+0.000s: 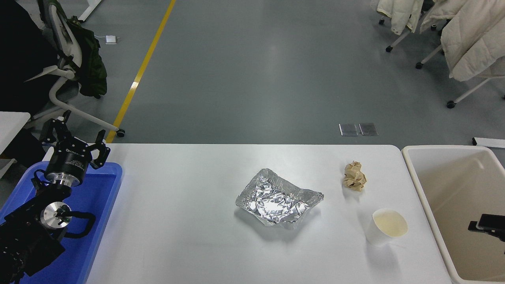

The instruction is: Clean the table surface

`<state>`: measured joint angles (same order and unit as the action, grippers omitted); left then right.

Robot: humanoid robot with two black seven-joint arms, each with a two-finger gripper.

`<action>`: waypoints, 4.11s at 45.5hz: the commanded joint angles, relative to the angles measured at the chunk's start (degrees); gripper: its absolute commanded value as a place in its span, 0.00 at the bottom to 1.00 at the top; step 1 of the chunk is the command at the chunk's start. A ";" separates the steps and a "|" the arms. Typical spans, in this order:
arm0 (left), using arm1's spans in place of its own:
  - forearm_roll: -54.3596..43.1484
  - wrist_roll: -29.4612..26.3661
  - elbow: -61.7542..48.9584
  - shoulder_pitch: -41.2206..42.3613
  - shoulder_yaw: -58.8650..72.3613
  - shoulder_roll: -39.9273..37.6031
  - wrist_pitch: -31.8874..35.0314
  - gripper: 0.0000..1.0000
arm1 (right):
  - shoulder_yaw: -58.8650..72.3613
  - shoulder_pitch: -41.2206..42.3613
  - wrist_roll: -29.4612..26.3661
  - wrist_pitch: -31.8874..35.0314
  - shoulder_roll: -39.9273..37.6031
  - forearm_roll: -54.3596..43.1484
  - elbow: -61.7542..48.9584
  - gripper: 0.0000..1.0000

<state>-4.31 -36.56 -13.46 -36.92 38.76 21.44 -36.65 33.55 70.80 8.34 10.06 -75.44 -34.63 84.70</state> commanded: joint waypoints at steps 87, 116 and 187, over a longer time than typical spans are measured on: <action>0.01 0.00 0.02 0.00 0.00 0.00 0.00 1.00 | -1.03 -10.77 -1.39 -14.89 28.33 6.06 -9.73 0.00; 0.01 0.00 0.02 0.00 -0.09 0.00 -0.09 1.00 | -0.95 -9.28 -1.04 -13.92 25.96 6.33 -8.41 0.00; 0.01 0.00 0.02 0.00 -0.09 0.00 -0.09 1.00 | -9.38 6.91 -1.83 16.06 -1.74 -12.15 -22.46 0.00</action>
<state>-4.29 -36.56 -13.46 -36.91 38.67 21.45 -36.74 24.18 90.53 6.69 38.80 -86.47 -55.82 73.86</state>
